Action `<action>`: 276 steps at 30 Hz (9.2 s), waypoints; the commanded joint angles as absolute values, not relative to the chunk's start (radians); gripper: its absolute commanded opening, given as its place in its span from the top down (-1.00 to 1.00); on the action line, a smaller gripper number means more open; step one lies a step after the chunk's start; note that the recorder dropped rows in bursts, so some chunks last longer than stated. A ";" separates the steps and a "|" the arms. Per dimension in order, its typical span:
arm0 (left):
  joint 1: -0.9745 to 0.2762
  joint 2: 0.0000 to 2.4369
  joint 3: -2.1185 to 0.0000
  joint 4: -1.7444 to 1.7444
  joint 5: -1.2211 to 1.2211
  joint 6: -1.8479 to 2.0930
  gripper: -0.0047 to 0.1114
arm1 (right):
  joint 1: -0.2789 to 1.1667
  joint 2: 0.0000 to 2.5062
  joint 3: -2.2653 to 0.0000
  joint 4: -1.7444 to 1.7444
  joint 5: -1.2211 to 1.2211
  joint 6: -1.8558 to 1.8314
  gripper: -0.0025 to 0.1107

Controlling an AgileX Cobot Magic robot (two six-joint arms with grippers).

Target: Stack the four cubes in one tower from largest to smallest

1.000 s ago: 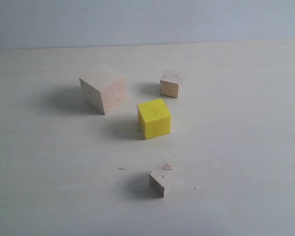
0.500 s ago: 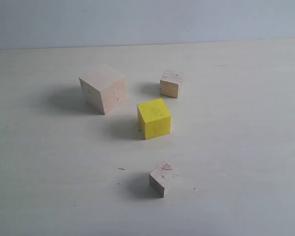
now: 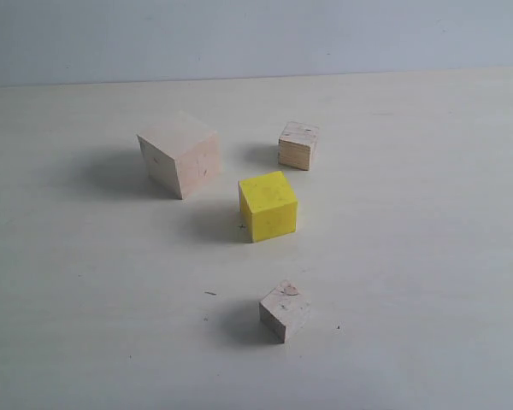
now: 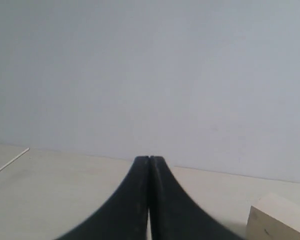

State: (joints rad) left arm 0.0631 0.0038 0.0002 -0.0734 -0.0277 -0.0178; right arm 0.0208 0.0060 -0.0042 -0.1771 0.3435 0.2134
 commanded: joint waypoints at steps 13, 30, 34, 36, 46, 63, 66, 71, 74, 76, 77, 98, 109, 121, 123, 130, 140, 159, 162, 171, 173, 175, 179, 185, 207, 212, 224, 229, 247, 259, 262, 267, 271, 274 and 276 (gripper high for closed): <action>0.058 0.064 -0.255 -0.054 -0.038 0.000 0.92 | 0.017 0.000 0.000 -0.183 0.324 0.212 0.96; -0.210 0.482 -0.430 -0.121 0.386 0.000 0.92 | 0.017 0.000 0.000 -0.157 -0.553 0.212 0.96; -0.238 0.534 -0.430 -0.147 0.378 0.000 0.92 | 0.017 0.000 0.000 -0.138 -0.582 0.229 0.96; -0.238 0.535 -0.430 -0.147 0.344 0.000 0.92 | 0.017 0.000 0.000 -0.138 -0.594 0.341 0.96; -0.238 0.535 -0.430 -0.147 0.252 0.000 0.92 | 0.017 0.047 -0.175 -0.326 -0.197 0.623 0.96; -0.238 0.536 -0.430 -0.216 0.207 0.000 0.92 | 0.205 0.676 -0.539 -0.376 0.106 0.672 0.96; -0.238 0.536 -0.430 -0.215 0.203 0.000 0.92 | 0.372 0.832 -0.557 -0.323 0.213 0.619 0.96; -0.238 0.536 -0.430 -0.228 0.207 0.000 0.92 | 0.502 0.981 -0.557 -0.080 0.355 0.481 0.96; -0.238 0.569 -0.447 -0.232 0.258 0.000 0.92 | 0.534 1.068 -0.557 0.099 0.419 0.425 0.96; -0.238 0.632 -0.492 -0.232 0.349 0.000 0.92 | 0.534 1.093 -0.557 0.146 0.417 0.428 0.96; -0.238 0.681 -0.530 -0.242 0.403 0.027 0.92 | 0.534 1.094 -0.557 0.151 0.413 0.428 0.96; -0.242 1.458 -1.122 -0.506 0.568 0.341 0.27 | 0.534 1.095 -0.557 0.161 0.264 0.398 0.96; -0.310 1.827 -1.415 -0.544 0.615 0.337 0.37 | 0.534 1.095 -0.557 0.161 0.290 0.357 0.96; -0.325 2.084 -1.654 -0.526 0.646 0.310 0.92 | 0.534 1.093 -0.557 0.163 0.358 0.357 0.96; -0.325 2.113 -1.695 -0.518 0.644 0.310 0.92 | 0.534 1.093 -0.557 0.165 0.363 0.357 0.96; -0.325 2.197 -1.795 -0.391 0.644 0.250 0.92 | 0.534 1.093 -0.557 0.166 0.368 0.361 0.96; -0.318 2.303 -1.859 -0.376 0.646 0.228 0.92 | 0.534 1.093 -0.557 0.201 0.371 0.361 0.96; -0.318 2.339 -1.858 -0.364 0.767 0.228 0.92 | 0.534 1.093 -0.557 0.201 0.371 0.360 0.96; -0.318 2.337 -1.858 -0.354 0.814 0.228 0.92 | 0.534 1.093 -0.557 0.201 0.371 0.360 0.96; -0.337 2.289 -1.809 -0.368 0.887 0.228 0.92 | 0.534 1.093 -0.557 0.199 0.369 0.359 0.96; -0.343 2.268 -1.775 -0.368 0.876 0.228 0.92 | 0.534 1.093 -0.557 0.199 0.369 0.359 0.96; -0.348 2.245 -1.739 -0.368 0.852 0.228 0.92 | 0.534 1.093 -0.557 0.199 0.369 0.359 0.96; -0.348 2.215 -1.680 -0.389 0.831 0.235 0.92 | 0.534 1.093 -0.557 0.199 0.369 0.358 0.96; -0.350 2.206 -1.578 -0.485 0.808 0.335 0.92 | 0.534 1.093 -0.557 0.199 0.369 0.358 0.96; -0.358 1.996 -1.529 -0.499 0.753 0.383 0.92 | 0.534 1.093 -0.557 0.199 0.416 0.332 0.96; -0.358 1.854 -1.372 -0.436 0.727 0.318 0.92 | 0.534 1.093 -0.557 0.199 0.418 0.315 0.96; -0.360 1.628 -0.911 -0.561 0.593 0.309 0.92 | 0.534 1.093 -0.557 0.199 0.418 0.313 0.96; -0.362 1.633 -0.820 -0.653 0.589 0.399 0.92 | 0.534 1.093 -0.557 0.199 0.418 0.304 0.96; -0.362 1.802 -0.771 -1.124 0.585 0.864 0.92 | 0.534 1.093 -0.557 0.199 0.416 0.302 0.96; -0.362 1.894 -0.854 -1.272 0.580 0.980 0.92 | 0.534 1.093 -0.557 0.199 0.412 0.302 0.96; -0.373 1.912 -0.877 -1.326 0.607 1.021 0.92 | 0.534 1.093 -0.557 0.199 0.412 0.302 0.96; -0.430 1.931 -0.920 -1.339 0.587 1.021 0.92 | 0.534 1.093 -0.557 0.199 0.412 0.302 0.96; -0.455 1.956 -0.948 -1.347 0.575 1.017 0.92 | 0.534 1.093 -0.557 0.199 0.418 0.302 0.96; -0.458 1.965 -0.957 -1.358 0.575 1.017 0.92 | 0.534 1.093 -0.557 0.199 0.421 0.302 0.96; -0.458 1.965 -0.957 -1.372 0.575 1.017 0.92 | 0.534 1.093 -0.557 0.199 0.423 0.302 0.96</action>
State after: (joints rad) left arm -0.4533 1.9634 -0.9484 -1.3439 0.5894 1.0143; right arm 0.5311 1.0921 -0.5498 0.2020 0.4224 0.3086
